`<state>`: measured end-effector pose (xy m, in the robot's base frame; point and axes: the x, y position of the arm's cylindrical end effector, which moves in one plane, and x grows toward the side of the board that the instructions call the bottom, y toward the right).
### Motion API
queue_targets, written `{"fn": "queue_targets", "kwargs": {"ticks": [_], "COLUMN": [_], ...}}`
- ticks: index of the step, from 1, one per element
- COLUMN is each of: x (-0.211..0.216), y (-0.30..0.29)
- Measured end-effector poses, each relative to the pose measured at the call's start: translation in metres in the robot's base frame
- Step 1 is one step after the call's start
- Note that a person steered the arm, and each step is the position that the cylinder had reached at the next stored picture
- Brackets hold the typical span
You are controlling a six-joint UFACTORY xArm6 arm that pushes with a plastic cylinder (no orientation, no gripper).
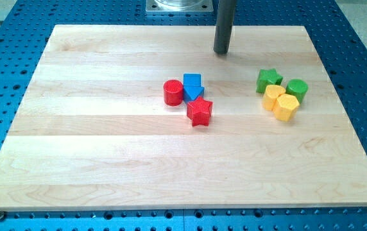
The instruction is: Separate the yellow and green blocks from each other
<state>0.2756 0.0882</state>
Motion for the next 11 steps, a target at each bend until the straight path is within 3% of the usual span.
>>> {"fn": "queue_targets", "kwargs": {"ticks": [3, 5, 6, 9, 11], "x": [0.000, 0.005, 0.012, 0.151, 0.150], "y": [0.001, 0.163, 0.167, 0.177, 0.059]}}
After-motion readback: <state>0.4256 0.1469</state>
